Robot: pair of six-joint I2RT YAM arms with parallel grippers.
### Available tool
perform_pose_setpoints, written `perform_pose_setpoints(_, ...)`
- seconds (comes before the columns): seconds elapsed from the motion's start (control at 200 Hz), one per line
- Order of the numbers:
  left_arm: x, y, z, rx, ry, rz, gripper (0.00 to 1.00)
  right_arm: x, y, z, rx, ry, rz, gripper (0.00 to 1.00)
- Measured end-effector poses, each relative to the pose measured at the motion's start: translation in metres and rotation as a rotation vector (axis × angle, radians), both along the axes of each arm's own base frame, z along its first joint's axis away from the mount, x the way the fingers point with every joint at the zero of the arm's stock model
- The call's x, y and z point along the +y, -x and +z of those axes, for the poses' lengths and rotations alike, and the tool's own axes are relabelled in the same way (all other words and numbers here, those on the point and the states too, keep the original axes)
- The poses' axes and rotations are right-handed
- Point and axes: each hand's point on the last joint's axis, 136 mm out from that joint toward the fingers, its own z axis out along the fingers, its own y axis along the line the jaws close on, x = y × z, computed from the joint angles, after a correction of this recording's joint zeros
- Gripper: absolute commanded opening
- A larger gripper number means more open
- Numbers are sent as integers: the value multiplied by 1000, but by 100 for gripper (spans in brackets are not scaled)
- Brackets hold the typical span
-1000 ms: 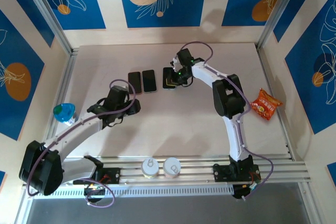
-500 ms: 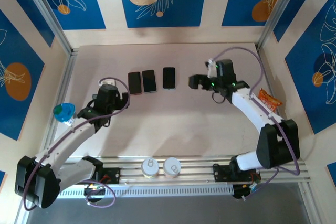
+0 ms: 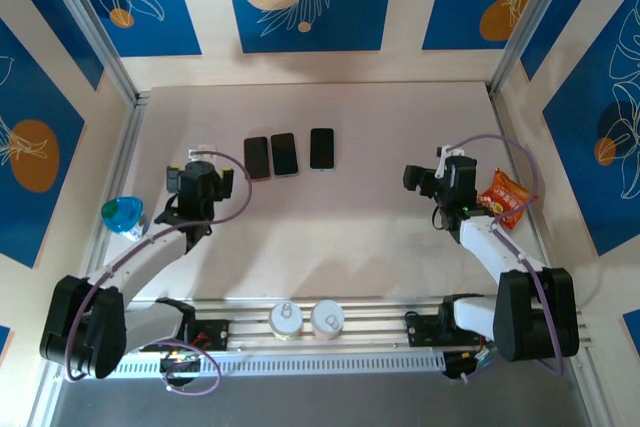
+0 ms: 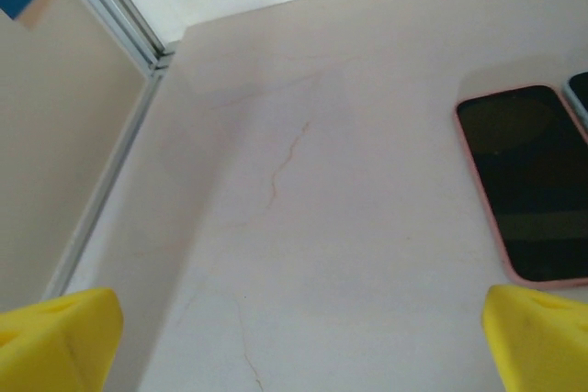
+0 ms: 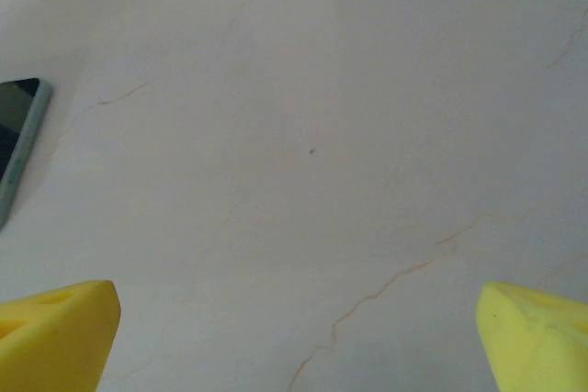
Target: Put the phone into the phone case
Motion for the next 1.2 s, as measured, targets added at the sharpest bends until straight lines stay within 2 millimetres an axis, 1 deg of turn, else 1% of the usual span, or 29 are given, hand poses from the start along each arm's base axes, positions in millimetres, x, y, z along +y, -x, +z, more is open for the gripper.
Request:
perform_pose_setpoints(0.135,13,-5,-15,-19,-66,25,100,-1,-9,-19,-17,21,4,99)
perform_pose_setpoints(0.285,19,-11,-35,-28,-107,29,100,3,-22,-32,-44,53,32,99)
perform_pose_setpoints(0.365,16,-15,-44,-14,-112,8,100,4,-28,-33,-74,68,43,99)
perform_pose_setpoints(0.48,10,-19,-46,-26,-103,-30,100,3,-31,-36,-105,74,47,99)
perform_pose_setpoints(0.58,9,-13,-47,-93,-58,-39,100,-1,-30,-39,-124,65,39,99)
perform_pose_setpoints(0.67,9,-4,-60,-101,-30,-60,100,-4,-30,-44,-130,59,37,99)
perform_pose_setpoints(0.815,4,-11,-74,-96,0,-90,100,-2,-32,-41,-146,46,52,99)
perform_pose_setpoints(0.89,4,-12,-72,-114,22,-98,100,0,-32,-40,-153,40,62,99)
perform_pose_setpoints(0.965,10,-18,-69,-164,53,-82,100,1,-33,-39,-158,37,69,99)
perform_pose_setpoints(1.04,15,-17,-77,-141,66,-76,100,2,-33,-38,-162,33,75,99)
perform_pose_setpoints(1.2,13,-27,-73,-140,95,-81,100,2,-33,-37,-164,32,77,99)
